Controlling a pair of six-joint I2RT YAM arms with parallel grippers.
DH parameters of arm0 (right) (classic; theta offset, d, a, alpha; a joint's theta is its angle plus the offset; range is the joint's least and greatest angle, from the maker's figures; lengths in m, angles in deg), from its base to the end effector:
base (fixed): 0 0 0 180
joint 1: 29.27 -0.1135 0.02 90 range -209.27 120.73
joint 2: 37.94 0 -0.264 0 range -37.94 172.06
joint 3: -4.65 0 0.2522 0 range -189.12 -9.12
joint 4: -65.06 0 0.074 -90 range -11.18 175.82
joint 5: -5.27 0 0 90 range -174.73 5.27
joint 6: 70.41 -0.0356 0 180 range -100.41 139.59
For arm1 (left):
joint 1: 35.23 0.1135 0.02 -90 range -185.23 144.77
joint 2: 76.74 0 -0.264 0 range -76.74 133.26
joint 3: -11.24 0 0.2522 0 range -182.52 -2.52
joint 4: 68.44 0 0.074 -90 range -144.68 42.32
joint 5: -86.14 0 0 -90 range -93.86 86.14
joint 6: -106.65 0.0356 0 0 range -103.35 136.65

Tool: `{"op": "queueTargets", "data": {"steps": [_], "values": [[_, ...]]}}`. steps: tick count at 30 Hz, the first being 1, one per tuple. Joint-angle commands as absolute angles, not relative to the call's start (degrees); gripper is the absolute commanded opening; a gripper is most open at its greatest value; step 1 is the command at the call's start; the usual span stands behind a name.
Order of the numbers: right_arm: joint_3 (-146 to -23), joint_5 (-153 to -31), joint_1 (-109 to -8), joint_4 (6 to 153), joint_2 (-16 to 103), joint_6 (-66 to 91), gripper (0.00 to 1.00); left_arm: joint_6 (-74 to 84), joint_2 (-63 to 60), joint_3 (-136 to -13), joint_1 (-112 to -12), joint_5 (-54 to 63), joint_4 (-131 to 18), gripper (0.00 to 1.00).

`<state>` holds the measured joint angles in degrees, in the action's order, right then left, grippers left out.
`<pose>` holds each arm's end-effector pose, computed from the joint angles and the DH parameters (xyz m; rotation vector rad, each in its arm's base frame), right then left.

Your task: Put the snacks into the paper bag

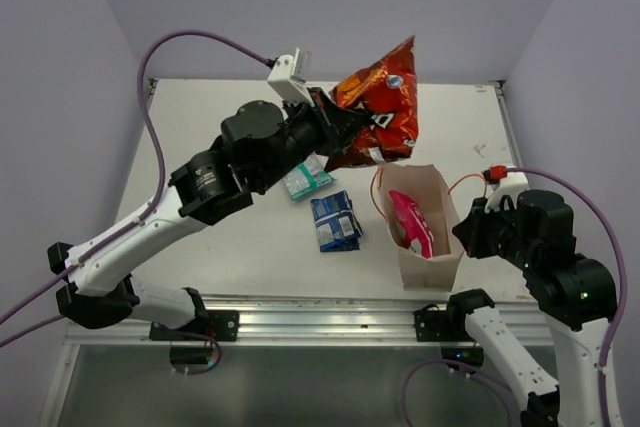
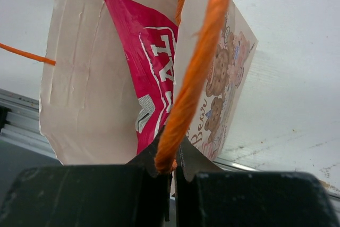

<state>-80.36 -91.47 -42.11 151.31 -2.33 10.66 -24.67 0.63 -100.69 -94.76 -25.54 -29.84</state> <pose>0.0546 0.0167 0.3931 -0.1417 2.2254 0.3394 0.1517 -0.2319 0.5066 -0.0307 1.7402 -1.0217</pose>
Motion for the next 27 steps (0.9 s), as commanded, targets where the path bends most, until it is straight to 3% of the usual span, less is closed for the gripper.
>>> {"op": "queueTargets", "data": {"steps": [1, 9, 17, 19, 22, 27], "values": [[-82.8, -90.5, -42.4, 150.2, -1.6, 11.1, 0.00, -19.2, 5.0, -97.5, -98.7, -12.0, -39.3, 0.00], [-83.3, -89.7, -42.4, 150.8, -1.7, 10.5, 0.00, -22.9, 10.2, -85.0, -102.7, -0.5, -52.2, 0.00], [-84.1, -88.9, -42.4, 151.5, -2.3, 9.3, 0.00, -23.8, 12.0, -84.7, -104.0, -6.1, -43.2, 0.00], [-84.4, -88.7, -42.4, 152.1, -2.4, 9.0, 0.00, -24.5, 15.7, -90.6, -104.0, -8.4, -37.6, 0.00], [-85.5, -88.1, -42.4, 152.8, -2.6, 9.0, 0.00, -24.7, 26.1, -107.5, -104.0, -12.8, -10.8, 0.00], [-86.8, -87.6, -42.4, 153.5, -2.7, 8.9, 0.00, -22.3, 37.2, -123.3, -104.0, -13.4, 6.4, 0.00]]}}
